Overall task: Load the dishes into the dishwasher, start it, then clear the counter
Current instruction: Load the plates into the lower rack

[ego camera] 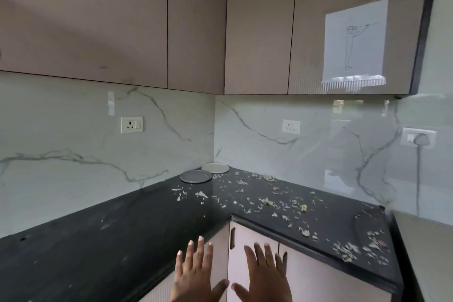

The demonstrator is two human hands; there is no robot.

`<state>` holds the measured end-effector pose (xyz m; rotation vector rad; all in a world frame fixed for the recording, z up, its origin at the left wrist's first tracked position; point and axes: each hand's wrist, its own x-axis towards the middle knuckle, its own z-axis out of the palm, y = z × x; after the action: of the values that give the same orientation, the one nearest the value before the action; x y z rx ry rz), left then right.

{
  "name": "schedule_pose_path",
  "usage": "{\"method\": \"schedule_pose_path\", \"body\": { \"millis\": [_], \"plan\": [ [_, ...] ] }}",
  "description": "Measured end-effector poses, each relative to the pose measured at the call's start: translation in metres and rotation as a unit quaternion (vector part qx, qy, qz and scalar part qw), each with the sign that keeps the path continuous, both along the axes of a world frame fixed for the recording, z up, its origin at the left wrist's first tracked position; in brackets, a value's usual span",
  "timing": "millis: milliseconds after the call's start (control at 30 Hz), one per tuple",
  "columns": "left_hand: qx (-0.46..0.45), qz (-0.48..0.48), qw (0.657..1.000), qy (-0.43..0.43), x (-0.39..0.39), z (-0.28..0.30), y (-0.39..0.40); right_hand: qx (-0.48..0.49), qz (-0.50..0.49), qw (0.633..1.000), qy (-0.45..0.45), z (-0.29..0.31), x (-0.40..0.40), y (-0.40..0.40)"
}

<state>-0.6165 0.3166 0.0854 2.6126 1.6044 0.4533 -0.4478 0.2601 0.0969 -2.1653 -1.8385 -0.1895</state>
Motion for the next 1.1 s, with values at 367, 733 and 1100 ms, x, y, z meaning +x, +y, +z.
{"method": "schedule_pose_path", "body": {
  "millis": [367,733,1100],
  "plan": [
    [0.038,0.084,0.992,-0.084,0.062,-0.007,0.188,-0.033,0.012,0.999,-0.005,0.021,0.104,0.202],
    [-0.059,0.182,0.981,-0.011,0.062,0.022,0.363,-0.050,0.075,0.993,-0.070,0.046,0.104,0.373],
    [-0.097,0.132,0.986,-0.027,0.095,0.017,0.556,-0.083,0.043,0.992,-0.087,0.042,0.125,0.534]
  ]
}}
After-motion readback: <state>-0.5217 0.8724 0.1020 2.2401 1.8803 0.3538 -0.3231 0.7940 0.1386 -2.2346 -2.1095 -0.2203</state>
